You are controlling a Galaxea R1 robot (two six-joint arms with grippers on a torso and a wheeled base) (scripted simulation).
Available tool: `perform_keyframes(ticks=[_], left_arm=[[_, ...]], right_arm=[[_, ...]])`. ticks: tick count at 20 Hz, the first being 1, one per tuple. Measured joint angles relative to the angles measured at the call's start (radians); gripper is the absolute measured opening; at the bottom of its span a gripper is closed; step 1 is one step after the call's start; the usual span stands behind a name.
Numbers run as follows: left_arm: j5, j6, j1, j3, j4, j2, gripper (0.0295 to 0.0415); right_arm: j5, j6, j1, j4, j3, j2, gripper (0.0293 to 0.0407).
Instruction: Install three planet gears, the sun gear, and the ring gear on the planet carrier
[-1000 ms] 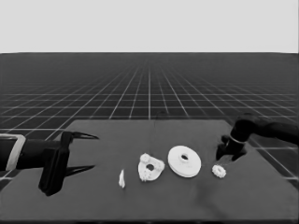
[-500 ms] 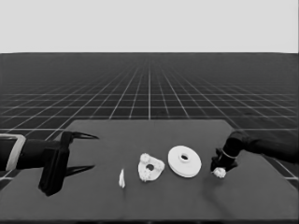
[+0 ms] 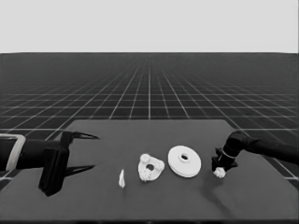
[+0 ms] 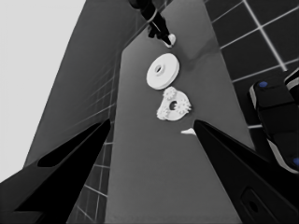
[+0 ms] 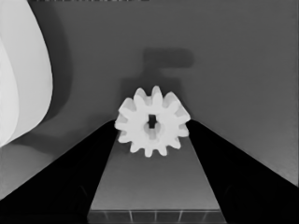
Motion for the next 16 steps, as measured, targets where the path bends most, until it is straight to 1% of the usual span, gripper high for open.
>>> perform_keyframes(ticks=[2,3,4,6,8,12,13,14,15,16], left_arm=[[0.0,0.0,0.0,0.0,0.0,0.0,0.0385],[0.0,0.0,0.0,0.0,0.0,0.0,0.0385],[0.0,0.0,0.0,0.0,0.0,0.0,0.0385],[0.0,0.0,0.0,0.0,0.0,0.0,0.0385],[0.0,0.0,0.0,0.0,0.0,0.0,0.0385],[0.0,0.0,0.0,0.0,0.0,0.0,0.0385],[0.0,0.0,0.0,0.0,0.0,0.0,0.0385],[0.0,0.0,0.0,0.0,0.0,0.0,0.0385],[0.0,0.0,0.0,0.0,0.0,0.0,0.0385],[0.0,0.0,0.0,0.0,0.0,0.0,0.0385]], right_arm=[[0.0,0.0,0.0,0.0,0.0,0.0,0.031],[-0.067,0.02,0.069,0.045,0.075,-0.038,0.031],[-0.107,0.027,0.127,0.079,0.107,-0.057,0.031],[-0.144,0.03,0.182,0.114,0.124,-0.067,0.031],[-0.157,0.03,0.2,0.127,0.127,-0.069,0.031],[-0.163,0.03,0.207,0.132,0.127,-0.07,0.031],[-0.218,0.456,0.212,0.082,0.292,0.048,0.031],[-0.258,0.68,0.215,0.076,0.29,0.345,0.031],[-0.265,0.723,0.216,0.084,0.162,0.561,0.031],[-0.261,0.704,0.217,0.088,0.037,0.688,0.031]])
